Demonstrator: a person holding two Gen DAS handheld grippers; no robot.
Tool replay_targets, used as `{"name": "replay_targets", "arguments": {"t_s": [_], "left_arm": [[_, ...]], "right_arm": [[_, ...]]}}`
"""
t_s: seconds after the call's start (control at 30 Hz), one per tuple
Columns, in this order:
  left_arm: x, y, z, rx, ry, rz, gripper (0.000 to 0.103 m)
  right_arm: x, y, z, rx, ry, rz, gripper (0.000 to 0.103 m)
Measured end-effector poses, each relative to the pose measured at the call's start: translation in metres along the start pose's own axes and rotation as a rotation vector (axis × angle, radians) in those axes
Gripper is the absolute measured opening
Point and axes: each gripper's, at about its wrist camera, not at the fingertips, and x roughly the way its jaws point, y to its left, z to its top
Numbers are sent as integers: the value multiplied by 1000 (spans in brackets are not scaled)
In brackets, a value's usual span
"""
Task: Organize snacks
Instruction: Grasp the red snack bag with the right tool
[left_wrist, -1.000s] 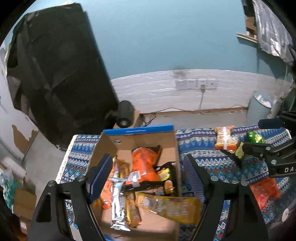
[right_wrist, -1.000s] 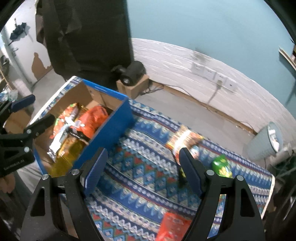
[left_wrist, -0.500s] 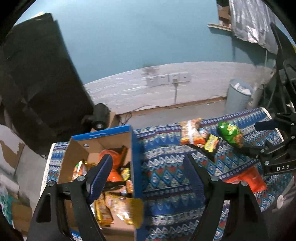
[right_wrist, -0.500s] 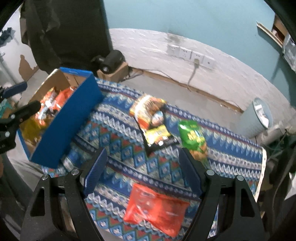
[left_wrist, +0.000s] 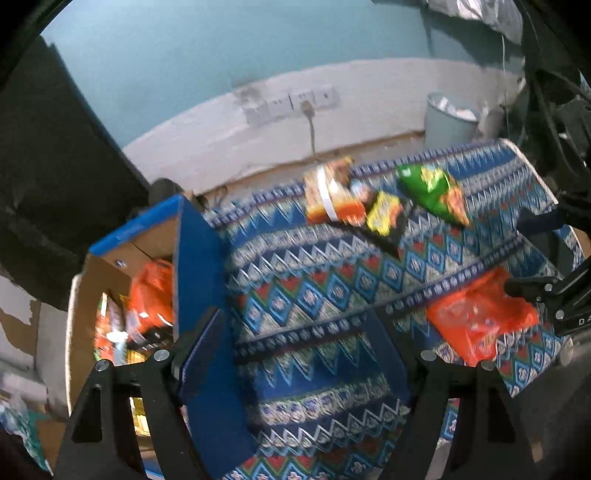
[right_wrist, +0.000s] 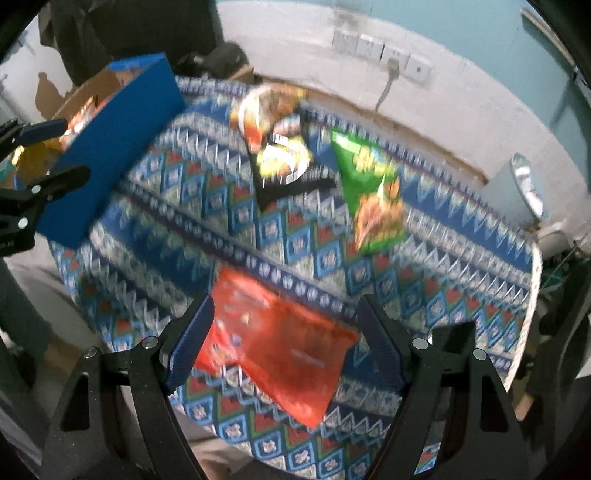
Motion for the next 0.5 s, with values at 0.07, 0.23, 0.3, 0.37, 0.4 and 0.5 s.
{"name": "replay_targets", "arguments": {"t_s": [0.07,0.23,0.3,0.37,0.4,0.5], "left_arm": [[7,-6,-4,16,24,-10,80],[21,-16,-16,48,65,-6,80],[26,-19,-20,54,80,-5,80],[30,-18,-22,49,101,-16,80],[32,-18,-23,45,109,-21,80],[35,-18,-26,40,124,-26,80]], "right_arm": [[8,1,-9,-14,35,14,79],[16,14,-28,-95,77,41,79],[20,21,-33,-141,96,32,79],[25,27,-37,-185,116,14,79],[27,29,-38,-201,126,5,79],[34,35,-41,-246,161,-16,79]]}}
